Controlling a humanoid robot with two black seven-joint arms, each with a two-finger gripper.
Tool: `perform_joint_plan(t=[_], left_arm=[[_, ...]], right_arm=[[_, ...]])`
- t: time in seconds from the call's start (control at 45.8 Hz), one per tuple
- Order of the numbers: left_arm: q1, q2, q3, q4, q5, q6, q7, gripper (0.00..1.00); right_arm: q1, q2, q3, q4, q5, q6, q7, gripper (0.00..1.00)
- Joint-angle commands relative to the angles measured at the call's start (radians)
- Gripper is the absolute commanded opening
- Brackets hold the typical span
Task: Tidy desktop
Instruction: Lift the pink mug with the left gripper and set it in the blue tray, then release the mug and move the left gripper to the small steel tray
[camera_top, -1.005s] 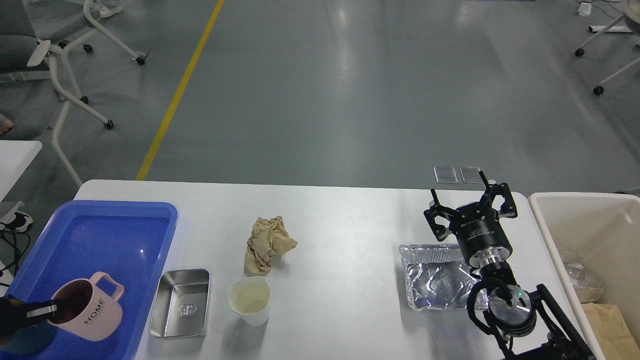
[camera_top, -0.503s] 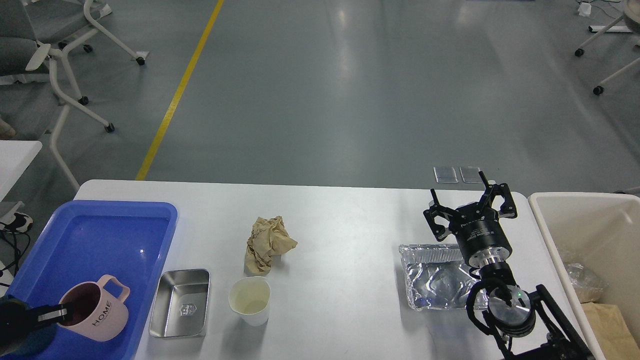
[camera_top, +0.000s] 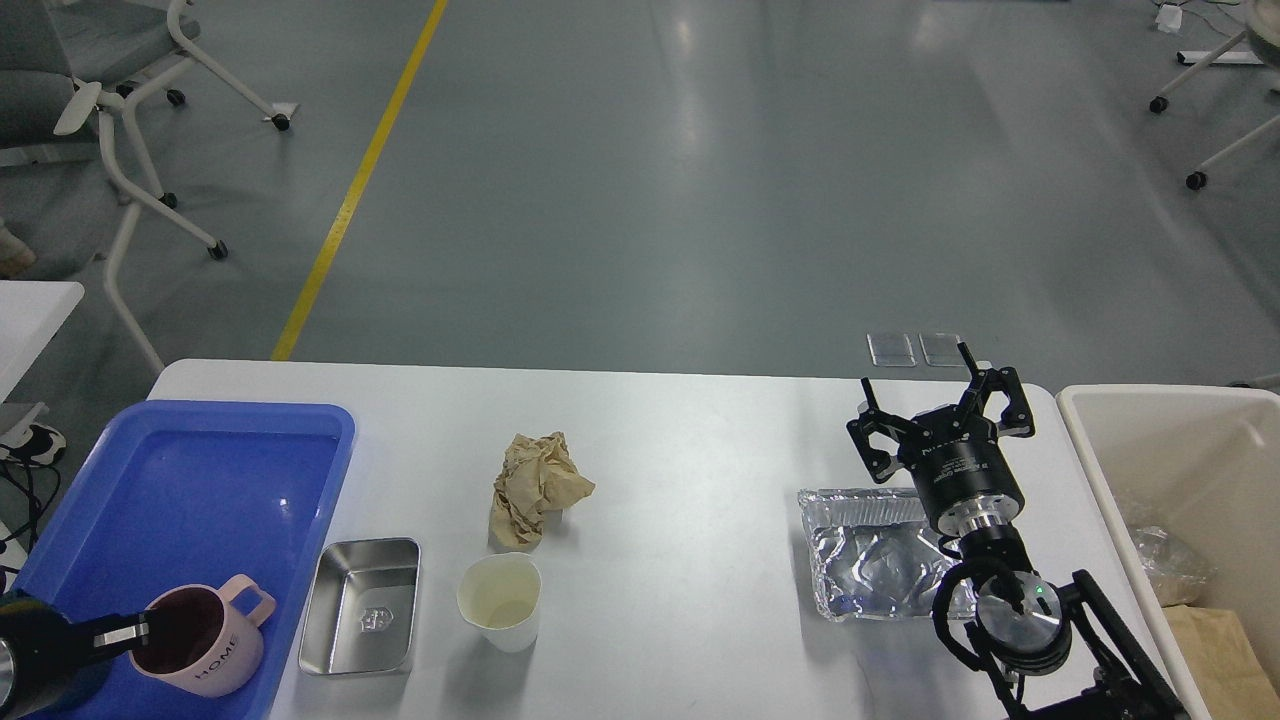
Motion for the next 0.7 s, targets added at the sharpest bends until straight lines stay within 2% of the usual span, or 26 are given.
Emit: perform_joint_plan(t=[0.0,0.175,0.284,0.371,0.481,0.677], left_arm=[[0.004,0.001,-0.001,-0.003,-0.005,-0.006,-0.006,0.87],[-0.009,0.056,-0.019,-0.038,-0.010,-0.020,-0.023,0.95],[-0.050,0.133,-0.051,-0.125,-0.010,-0.052,-0.058,0.96],[-0.110,0.195,-0.096,-0.210,-0.010,-0.086,-0.065,0.96],[-0.179,0.226,-0.152,-0.260,-0.015,-0.083,-0.065,0.96],[-0.180,0.222,-0.165,-0.320,-0.011,-0.018,-0.066,0.96]], right_arm=[[0.000,0.001,-0.001,0.001,0.000,0.000,0.000,1.00],[0.005,0.001,-0.003,0.000,0.000,0.000,0.000,1.00],[0.011,0.001,-0.004,0.000,0.000,0.000,0.000,1.00],[0.012,0.001,-0.004,0.000,-0.001,-0.002,0.000,1.00],[0.015,0.002,-0.006,0.000,-0.001,-0.002,0.000,1.00],[0.015,0.004,-0.007,-0.002,-0.001,-0.003,0.000,1.00]])
